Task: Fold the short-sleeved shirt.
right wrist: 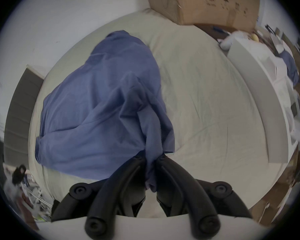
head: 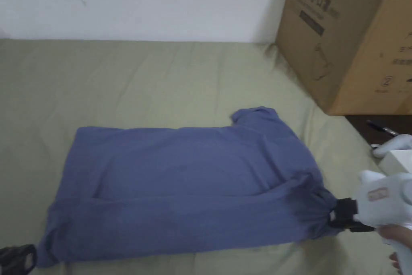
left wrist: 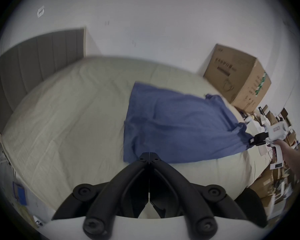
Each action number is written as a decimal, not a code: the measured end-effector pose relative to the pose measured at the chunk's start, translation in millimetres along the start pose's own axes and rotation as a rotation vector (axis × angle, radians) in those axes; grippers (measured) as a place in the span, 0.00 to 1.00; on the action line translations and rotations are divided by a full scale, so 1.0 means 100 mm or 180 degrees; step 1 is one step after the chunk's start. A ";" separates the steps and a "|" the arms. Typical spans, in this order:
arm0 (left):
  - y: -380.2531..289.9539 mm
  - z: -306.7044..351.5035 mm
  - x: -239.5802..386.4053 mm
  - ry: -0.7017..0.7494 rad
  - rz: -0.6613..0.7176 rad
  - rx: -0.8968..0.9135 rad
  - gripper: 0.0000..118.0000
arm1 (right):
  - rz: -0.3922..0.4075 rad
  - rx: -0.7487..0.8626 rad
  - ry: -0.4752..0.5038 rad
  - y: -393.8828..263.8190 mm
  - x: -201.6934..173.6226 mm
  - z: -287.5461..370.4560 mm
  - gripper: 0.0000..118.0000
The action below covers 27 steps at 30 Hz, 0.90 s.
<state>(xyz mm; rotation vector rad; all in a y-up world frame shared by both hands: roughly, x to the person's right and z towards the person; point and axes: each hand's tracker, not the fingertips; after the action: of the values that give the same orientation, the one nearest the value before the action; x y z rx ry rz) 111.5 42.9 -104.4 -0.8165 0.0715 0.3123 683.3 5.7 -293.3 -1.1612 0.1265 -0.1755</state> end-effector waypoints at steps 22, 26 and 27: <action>0.23 -1.55 -0.20 0.0746 -0.0504 -0.1264 0.97 | 0.0091 -0.0012 0.0141 -0.13 0.06 -0.20 0.08; 0.39 -1.42 -0.32 0.0542 -0.0526 -0.1191 0.58 | 0.0104 -0.0001 0.0143 -0.19 0.05 -0.17 0.08; 0.43 -1.26 -0.18 0.0431 -0.0579 -0.1119 0.20 | 0.0119 0.0026 0.0157 -0.21 0.04 -0.15 0.08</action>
<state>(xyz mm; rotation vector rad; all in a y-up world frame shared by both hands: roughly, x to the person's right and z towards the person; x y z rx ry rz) 88.3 -25.5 -217.4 -1.1845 0.0694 0.0968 682.9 -16.8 -280.2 -1.1458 0.1905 -0.1715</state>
